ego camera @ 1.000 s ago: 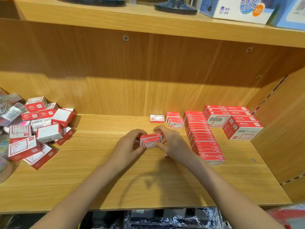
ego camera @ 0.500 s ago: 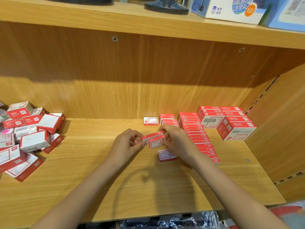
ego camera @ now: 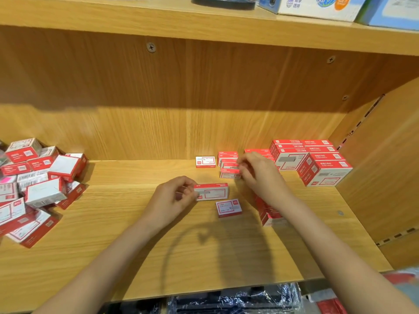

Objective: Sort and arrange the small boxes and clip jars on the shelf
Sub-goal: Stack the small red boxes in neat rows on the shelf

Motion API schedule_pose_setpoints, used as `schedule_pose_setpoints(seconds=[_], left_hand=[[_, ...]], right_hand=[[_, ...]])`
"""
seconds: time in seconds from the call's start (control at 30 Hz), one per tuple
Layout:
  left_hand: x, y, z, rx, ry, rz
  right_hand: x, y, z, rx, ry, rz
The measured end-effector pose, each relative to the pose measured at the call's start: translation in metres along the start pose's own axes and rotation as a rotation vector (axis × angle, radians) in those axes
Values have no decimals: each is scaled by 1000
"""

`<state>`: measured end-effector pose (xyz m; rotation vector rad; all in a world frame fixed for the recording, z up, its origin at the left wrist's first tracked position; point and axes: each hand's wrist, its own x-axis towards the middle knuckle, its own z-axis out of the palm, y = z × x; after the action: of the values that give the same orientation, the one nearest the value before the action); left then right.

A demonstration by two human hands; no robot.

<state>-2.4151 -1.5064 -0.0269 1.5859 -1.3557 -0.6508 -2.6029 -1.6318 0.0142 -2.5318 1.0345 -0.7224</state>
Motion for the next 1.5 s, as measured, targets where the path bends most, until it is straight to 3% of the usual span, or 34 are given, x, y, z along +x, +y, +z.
schedule_pose_setpoints(seconds=[0.1,0.13,0.3,0.4,0.6,0.8,1.07,1.27,1.5], left_hand=[[-4,16,13,-46,-34,47],[-5,23,18,-55,-46,65],[-12,44,49,-92,-176,171],[-12,49,62,77,-242,313],[-15,53,97,250,-293,263],[-18,48,118,406,-282,290],[-9,50,114,429,-317,326],[-5,53,103,299,-173,326],[-3,54,117,492,-195,499]], right_hand=[[-24,-5,-26,227,-308,46],[-33,-6,-33,247,-342,43],[-67,0,-67,172,-292,80],[-90,13,-84,117,-296,136],[-127,45,-75,-32,-146,196],[-136,49,-41,101,59,345],[-125,49,-43,39,-75,305],[-105,52,-64,120,-133,218],[-94,63,-68,-24,-279,114]])
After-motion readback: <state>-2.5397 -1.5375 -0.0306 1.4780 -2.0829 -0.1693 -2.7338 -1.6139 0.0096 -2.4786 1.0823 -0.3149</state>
